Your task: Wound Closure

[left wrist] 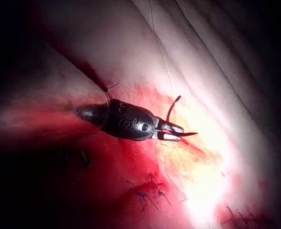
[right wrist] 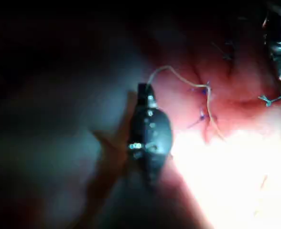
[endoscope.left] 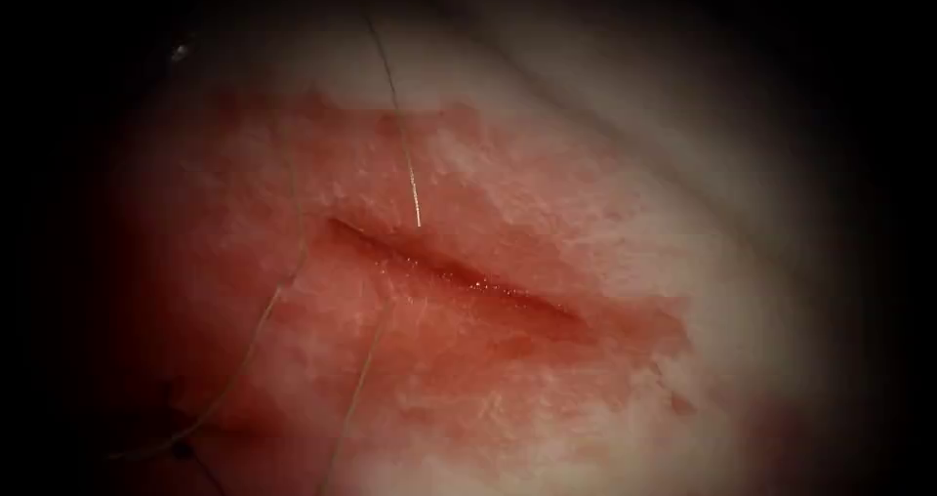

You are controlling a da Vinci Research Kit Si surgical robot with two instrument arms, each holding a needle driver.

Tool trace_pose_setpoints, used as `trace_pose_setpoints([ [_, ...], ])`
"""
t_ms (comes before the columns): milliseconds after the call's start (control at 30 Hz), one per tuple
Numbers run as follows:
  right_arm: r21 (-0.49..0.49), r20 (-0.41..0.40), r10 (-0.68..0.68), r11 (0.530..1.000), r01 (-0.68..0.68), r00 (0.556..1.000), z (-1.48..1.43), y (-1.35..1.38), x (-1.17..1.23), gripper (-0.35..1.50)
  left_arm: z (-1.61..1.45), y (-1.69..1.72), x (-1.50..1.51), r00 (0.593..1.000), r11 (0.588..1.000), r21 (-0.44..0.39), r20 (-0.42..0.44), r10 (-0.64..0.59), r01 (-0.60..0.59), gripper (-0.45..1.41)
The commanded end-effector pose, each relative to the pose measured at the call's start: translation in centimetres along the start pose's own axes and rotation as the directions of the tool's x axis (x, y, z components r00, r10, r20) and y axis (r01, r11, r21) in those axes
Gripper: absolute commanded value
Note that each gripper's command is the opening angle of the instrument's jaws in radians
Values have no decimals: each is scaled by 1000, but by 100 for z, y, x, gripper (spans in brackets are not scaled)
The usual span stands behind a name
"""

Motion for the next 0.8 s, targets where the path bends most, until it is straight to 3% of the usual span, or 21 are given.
trace_pose_setpoints([
  [33,-48,2,7,999,-7,1000,-7,19,-14,121,5,2,-7,1000,1000,-3,0,-1,1,-35],
  [133,-76,11,15,997,-14,1000,-24,38,-23,131,5,2,-7,1000,1000,-3,0,-6,6,-35],
  [200,-106,13,30,994,-29,999,-47,61,-34,131,5,2,-7,1000,1000,-3,0,-6,6,-35],
  [367,-161,32,-36,986,40,999,-68,100,-55,128,6,3,-7,1000,1000,-2,0,-6,6,-35],
  [467,-192,53,-65,979,75,996,-67,123,-68,128,6,3,-8,1000,1000,-2,1,-5,5,-35],
  [567,-228,78,-101,967,116,992,-54,157,-99,130,6,3,-8,1000,1000,-3,3,-5,5,-35],
  [800,-282,76,-156,944,171,985,-26,185,-166,130,6,3,-8,1000,1000,-4,3,-11,11,-35],
])
